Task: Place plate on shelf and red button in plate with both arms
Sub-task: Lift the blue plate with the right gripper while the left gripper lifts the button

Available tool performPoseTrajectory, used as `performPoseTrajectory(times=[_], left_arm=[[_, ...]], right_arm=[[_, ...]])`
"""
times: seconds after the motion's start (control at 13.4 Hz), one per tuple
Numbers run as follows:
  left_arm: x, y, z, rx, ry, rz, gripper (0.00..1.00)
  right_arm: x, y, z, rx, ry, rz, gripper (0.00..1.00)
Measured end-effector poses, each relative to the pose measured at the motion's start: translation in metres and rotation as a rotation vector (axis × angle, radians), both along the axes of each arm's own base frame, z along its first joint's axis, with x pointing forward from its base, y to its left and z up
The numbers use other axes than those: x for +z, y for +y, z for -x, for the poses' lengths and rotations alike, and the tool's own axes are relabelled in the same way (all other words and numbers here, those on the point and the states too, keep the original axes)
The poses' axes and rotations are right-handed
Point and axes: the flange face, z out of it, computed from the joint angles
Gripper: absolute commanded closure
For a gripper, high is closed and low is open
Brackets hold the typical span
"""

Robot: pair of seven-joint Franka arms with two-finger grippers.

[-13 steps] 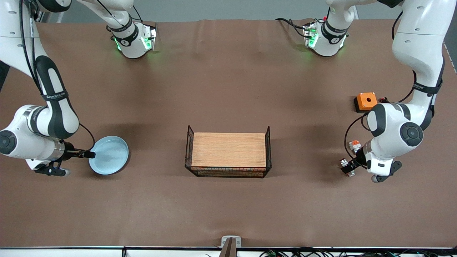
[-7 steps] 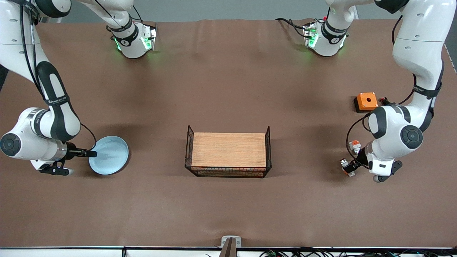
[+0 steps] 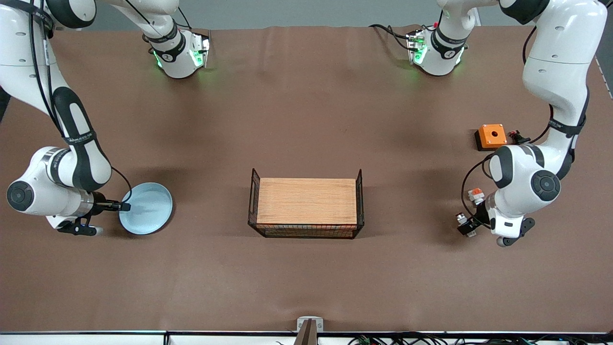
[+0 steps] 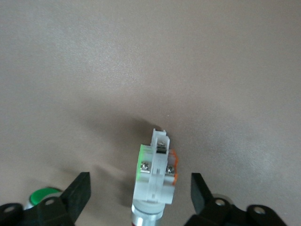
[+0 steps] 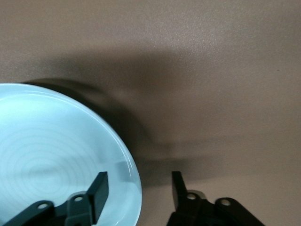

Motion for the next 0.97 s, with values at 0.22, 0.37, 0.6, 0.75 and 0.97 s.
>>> performPoseTrajectory(times=[0.22,0.37,0.6,0.75,0.97], left_arm=[[-0.007,-0.001,-0.001,-0.001,0.002,0.001,1.00],[-0.005,-0.004,-0.002,0.003,-0.003,0.002,1.00],[0.007,-0.005,-0.007,0.006,-0.012,0.003,1.00],[0.029,-0.008,-0.008,0.000,0.006,0.002,1.00],[0.086,-0.019,-0.005,-0.018,0.039,-0.001,1.00]], right_arm=[[-0.002,0.000,0.001,0.000,0.004,-0.001,0.56],[-0.003,0.000,0.001,0.000,0.006,-0.002,0.63],[-0.005,0.000,0.002,0.000,0.012,-0.003,0.68],[-0.006,0.001,0.002,0.000,0.013,-0.003,0.76],[-0.006,0.001,0.002,0.013,0.016,-0.007,0.93]])
